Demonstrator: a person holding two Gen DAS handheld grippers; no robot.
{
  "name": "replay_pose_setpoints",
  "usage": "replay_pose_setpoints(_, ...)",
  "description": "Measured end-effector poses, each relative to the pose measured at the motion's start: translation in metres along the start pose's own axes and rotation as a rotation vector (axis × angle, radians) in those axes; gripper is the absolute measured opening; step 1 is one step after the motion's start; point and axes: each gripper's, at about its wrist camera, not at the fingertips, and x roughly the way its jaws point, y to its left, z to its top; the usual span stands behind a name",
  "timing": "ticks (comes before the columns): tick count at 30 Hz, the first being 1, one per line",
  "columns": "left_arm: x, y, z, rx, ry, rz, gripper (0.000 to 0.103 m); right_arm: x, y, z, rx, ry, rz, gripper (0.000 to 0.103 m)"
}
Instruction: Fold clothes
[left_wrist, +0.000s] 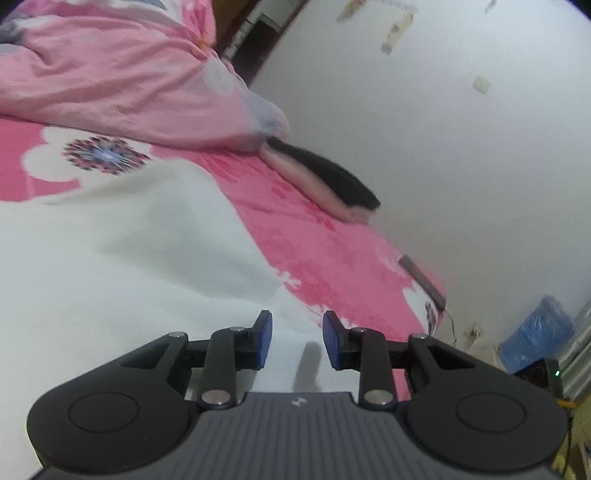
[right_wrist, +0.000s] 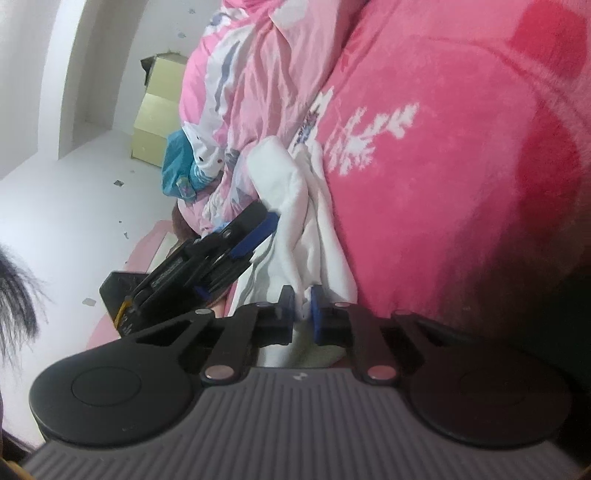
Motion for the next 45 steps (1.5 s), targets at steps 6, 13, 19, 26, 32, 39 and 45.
replay_pose_setpoints(6,-0.075,0.003,-0.017,0.004,-0.058,0.089,0.032,0.001,-0.003,-0.002,0.002,-0.009,-0.012,0.007)
replay_pose_setpoints(13,-0.142,-0.018,-0.06,0.078,-0.066,0.223,0.034,0.004,-0.001,-0.001,0.02,-0.002,-0.048,0.007)
replay_pose_setpoints(19,-0.135,-0.064,-0.108,0.396,0.005,0.331,0.035,0.005,0.01,0.0,-0.001,0.006,-0.09,0.007)
replay_pose_setpoints(26,-0.115,-0.084,-0.141,0.63,0.03,0.441,0.026,0.006,0.018,0.001,-0.033,0.016,-0.134,0.007)
replay_pose_setpoints(32,-0.117,-0.081,-0.139,0.614,0.01,0.467,0.011,0.002,0.032,0.0,-0.105,0.015,-0.144,0.007)
replay_pose_setpoints(39,-0.121,-0.07,-0.137,0.559,0.027,0.441,0.004,0.007,0.028,-0.003,-0.168,0.04,-0.208,0.007)
replay_pose_setpoints(45,-0.141,-0.061,-0.127,0.424,0.026,0.312,0.015,-0.009,0.049,-0.006,-0.298,0.012,-0.274,0.017)
